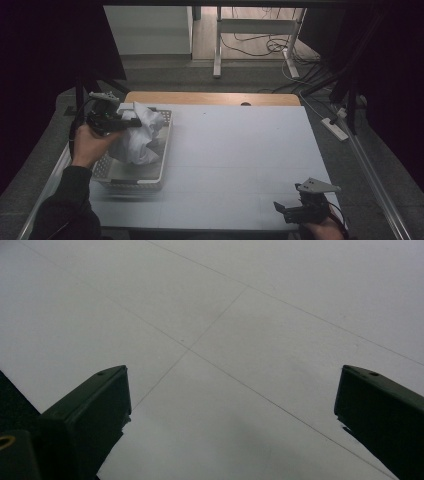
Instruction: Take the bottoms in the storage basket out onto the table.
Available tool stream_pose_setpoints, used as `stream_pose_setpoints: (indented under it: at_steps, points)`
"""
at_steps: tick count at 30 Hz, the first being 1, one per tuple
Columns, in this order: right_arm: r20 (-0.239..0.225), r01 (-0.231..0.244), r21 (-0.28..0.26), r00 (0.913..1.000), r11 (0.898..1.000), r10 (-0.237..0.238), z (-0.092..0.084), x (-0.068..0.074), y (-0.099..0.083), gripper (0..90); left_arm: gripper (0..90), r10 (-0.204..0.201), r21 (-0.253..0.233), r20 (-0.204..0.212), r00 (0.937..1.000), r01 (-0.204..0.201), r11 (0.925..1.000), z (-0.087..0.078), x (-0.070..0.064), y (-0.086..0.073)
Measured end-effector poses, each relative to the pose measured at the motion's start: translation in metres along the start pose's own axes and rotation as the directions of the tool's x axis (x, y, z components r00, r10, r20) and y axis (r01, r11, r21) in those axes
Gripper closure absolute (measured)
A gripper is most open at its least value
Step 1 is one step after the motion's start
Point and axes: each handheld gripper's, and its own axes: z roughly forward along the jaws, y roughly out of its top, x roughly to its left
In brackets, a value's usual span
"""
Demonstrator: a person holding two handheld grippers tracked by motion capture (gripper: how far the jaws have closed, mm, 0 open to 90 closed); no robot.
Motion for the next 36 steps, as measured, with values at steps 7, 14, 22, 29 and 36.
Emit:
stream_pose_setpoints:
  at_steps: [7,14,22,29,36]
  points:
    - [-0.001,-0.010,0.003,1.0000,1.000,0.010,0.000,-0.001,0.000,1.0,77.0,0.015,-0.017,-0.008,0.9999,-0.015,0.9998,-0.009,-0.005,0.011]
    - [0.000,-0.017,0.003,0.9999,1.000,0.017,0.000,-0.002,0.000,0.0,77.0,0.034,-0.027,-0.011,0.9994,-0.034,0.9991,-0.015,-0.011,0.022]
    - [0.002,-0.020,0.007,0.9998,1.000,0.020,0.001,-0.002,0.000,0.0,77.0,0.038,-0.042,-0.010,0.9992,-0.038,0.9984,-0.023,-0.016,0.033]
    - [0.002,-0.017,0.009,0.9999,1.000,0.017,0.001,-0.002,0.000,0.0,77.0,0.048,-0.057,-0.004,0.9988,-0.048,0.9972,-0.028,-0.022,0.045]
    - [-0.001,-0.015,0.009,0.9999,1.000,0.015,0.001,-0.002,0.000,0.0,77.0,0.058,-0.067,0.001,0.9983,-0.058,0.9961,-0.031,-0.028,0.056]
